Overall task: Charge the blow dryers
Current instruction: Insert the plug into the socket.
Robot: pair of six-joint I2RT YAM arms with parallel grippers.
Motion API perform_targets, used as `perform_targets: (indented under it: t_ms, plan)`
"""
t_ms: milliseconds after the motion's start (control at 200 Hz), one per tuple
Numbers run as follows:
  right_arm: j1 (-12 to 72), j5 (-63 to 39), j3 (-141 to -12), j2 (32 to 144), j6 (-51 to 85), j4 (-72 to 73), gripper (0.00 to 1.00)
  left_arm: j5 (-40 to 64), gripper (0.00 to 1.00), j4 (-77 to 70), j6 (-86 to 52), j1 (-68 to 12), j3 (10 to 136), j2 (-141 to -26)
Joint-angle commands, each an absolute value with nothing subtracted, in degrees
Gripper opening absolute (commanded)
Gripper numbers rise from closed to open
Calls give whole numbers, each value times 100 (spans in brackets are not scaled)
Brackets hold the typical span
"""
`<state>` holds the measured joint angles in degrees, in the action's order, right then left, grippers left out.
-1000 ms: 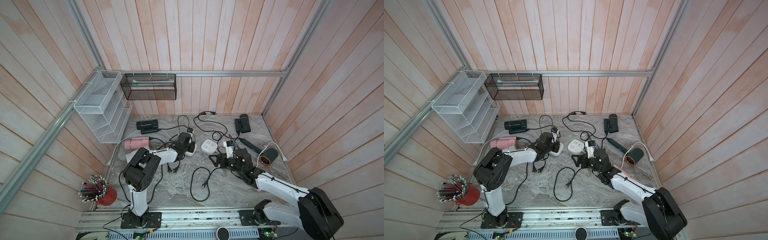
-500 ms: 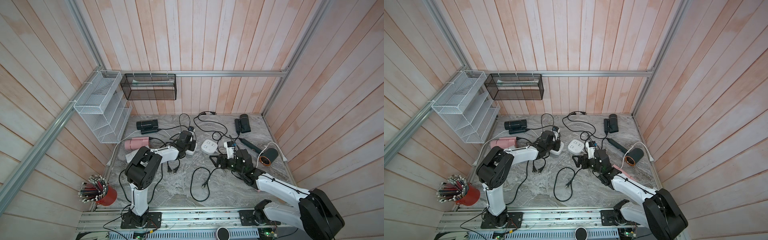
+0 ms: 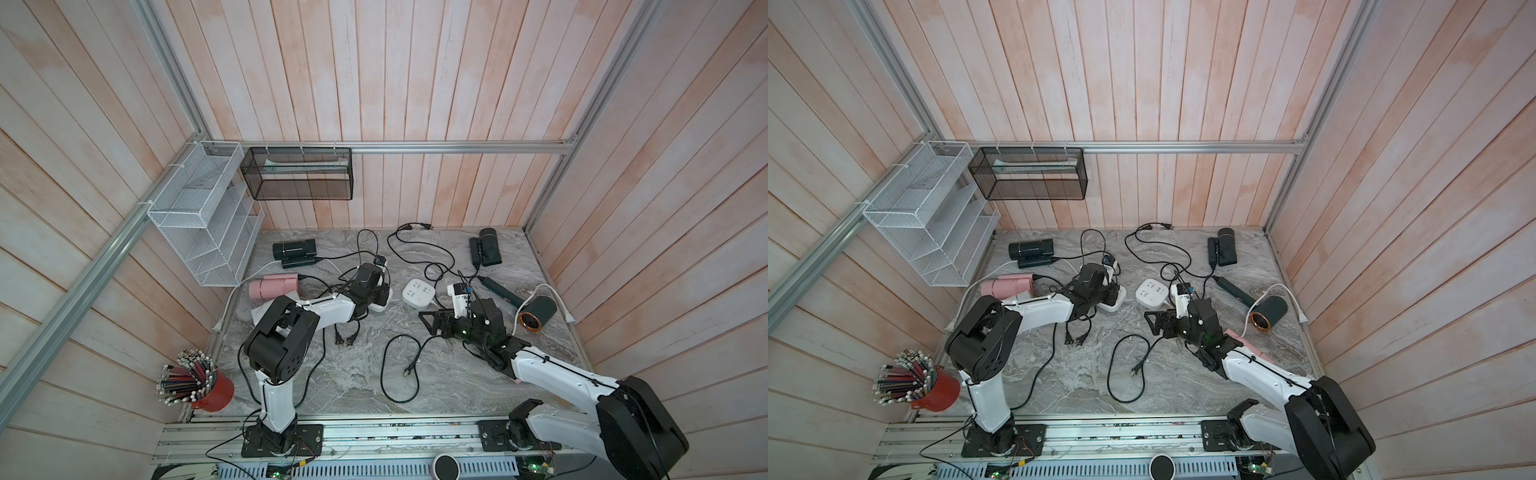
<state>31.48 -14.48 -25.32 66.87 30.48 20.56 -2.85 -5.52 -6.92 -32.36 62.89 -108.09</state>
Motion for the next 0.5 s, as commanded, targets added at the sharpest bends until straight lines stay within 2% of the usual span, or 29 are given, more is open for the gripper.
perform_targets:
  t_ms: [0, 300, 495]
  plan:
    - [3190, -1503, -2593, 6732, 3015, 2057, 92, -168, 43, -376, -704, -3230, 6225, -10511]
    - [3190, -1555, -2545, 6599, 3010, 2000, 92, 59, 50, -27, -792, -3221, 6068, -10015]
    - [3232, -1512, -2669, 6369, 2848, 1646, 92, 196, 54, 97, -1292, -3222, 5396, -9115]
